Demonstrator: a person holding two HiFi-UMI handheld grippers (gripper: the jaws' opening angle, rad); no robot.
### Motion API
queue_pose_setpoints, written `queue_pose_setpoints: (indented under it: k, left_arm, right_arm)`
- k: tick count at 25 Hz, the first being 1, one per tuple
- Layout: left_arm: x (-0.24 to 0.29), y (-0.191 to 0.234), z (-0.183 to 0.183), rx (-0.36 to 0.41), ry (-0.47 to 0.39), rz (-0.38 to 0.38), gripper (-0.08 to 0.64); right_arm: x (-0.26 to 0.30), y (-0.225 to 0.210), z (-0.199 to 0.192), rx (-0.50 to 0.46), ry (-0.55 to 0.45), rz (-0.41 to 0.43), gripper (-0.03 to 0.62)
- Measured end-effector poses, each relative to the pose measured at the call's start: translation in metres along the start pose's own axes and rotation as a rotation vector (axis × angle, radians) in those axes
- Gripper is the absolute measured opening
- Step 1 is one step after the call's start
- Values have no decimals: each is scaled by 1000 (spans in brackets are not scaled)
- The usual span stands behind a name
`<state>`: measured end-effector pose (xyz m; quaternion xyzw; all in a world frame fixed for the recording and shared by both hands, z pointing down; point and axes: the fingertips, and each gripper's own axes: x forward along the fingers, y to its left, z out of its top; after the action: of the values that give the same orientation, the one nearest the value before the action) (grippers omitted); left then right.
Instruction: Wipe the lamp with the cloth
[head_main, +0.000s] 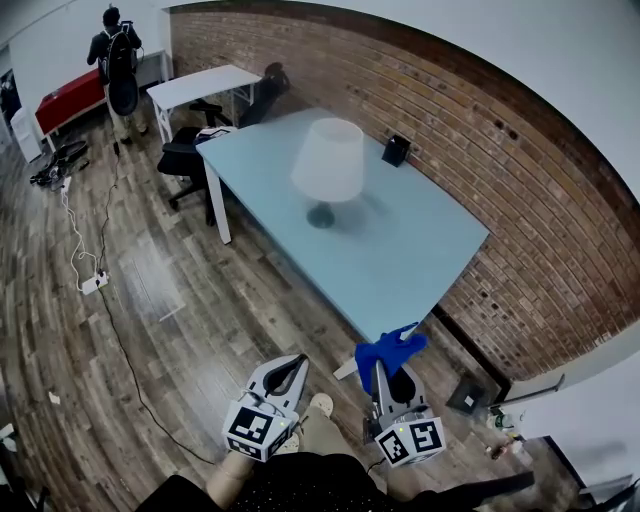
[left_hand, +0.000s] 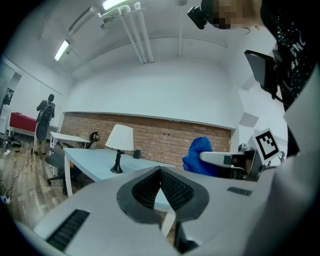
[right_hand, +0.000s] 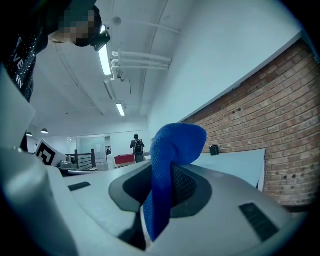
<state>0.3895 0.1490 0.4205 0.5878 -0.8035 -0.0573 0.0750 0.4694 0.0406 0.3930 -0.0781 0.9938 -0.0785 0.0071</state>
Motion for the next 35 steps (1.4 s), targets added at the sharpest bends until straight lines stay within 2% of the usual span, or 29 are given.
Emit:
queue_pose_setpoints:
  k: [5,11,17,22,25,30,35]
  left_arm:
    - [14,16,-9,-16,30,35,8]
    - [49,52,1,-11,21,64,9]
    - [105,103,14,-18,6,94,9]
    - [166,148,41,-18,-25,114,9]
    - [197,176,44,-29,-11,125,9]
    - [243,202,52,-9,-5,104,9]
    - [266,216,57,-49,-10,75,8]
  right_arm:
    - [24,-7,-8,13,21,33,80]
    - [79,-24,-8,22,18,68,80]
    - [151,-49,0,16,3,105,80]
    - [218,-81,15,28,-18,130,80]
    - [255,-92,16,33,-18,147,80]
    - [302,-109,11,72,-14,177,80]
    - [340,-104,12,99,-31,208,80]
